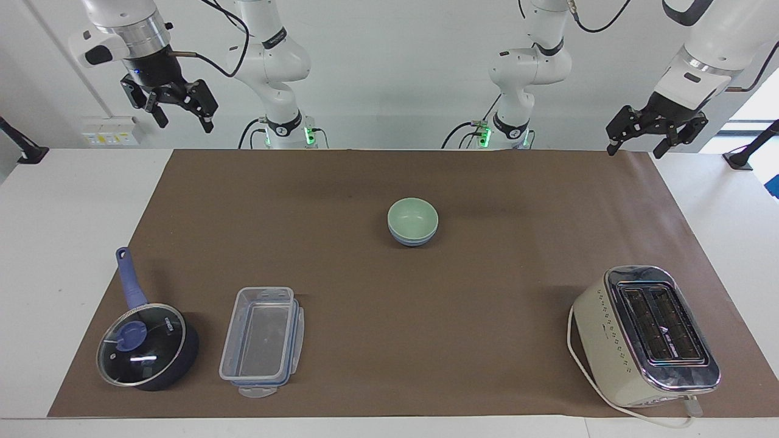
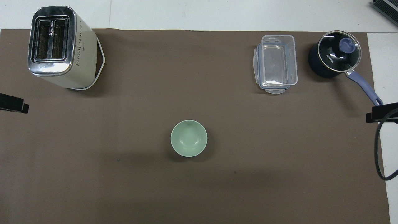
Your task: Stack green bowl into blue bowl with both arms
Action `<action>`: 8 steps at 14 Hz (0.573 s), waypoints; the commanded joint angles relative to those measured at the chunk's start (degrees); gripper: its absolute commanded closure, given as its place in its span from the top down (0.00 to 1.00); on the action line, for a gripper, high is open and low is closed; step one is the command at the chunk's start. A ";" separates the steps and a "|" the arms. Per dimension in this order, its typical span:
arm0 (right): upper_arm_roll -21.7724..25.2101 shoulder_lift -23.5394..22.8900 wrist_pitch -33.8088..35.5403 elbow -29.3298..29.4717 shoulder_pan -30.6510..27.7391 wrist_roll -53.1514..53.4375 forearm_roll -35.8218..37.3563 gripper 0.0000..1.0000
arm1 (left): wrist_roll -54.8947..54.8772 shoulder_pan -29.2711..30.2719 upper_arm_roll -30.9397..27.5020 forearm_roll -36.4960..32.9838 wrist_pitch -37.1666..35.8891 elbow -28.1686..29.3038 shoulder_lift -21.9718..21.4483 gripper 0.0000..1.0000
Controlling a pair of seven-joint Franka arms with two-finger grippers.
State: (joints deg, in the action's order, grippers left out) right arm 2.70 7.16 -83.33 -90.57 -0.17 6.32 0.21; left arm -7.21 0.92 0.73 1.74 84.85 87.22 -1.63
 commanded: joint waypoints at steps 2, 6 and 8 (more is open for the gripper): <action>-0.24 1.36 0.45 -1.63 -0.18 -2.54 1.46 1.00 | 0.44 -0.48 -0.11 -0.86 -0.48 -0.73 0.14 1.00; -0.24 1.45 0.36 -1.71 -0.18 -2.80 2.69 1.00 | 0.44 -0.39 -0.11 -0.86 -0.57 -1.00 0.14 1.00; -0.24 1.45 0.36 -1.72 -0.18 -2.71 2.60 1.00 | 0.44 -0.21 -0.11 -0.86 -0.65 -1.00 0.05 1.00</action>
State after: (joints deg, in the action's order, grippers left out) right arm 2.70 7.22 -83.14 -90.79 -0.18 5.12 1.54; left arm -7.15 0.91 0.74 1.74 84.86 87.21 -1.64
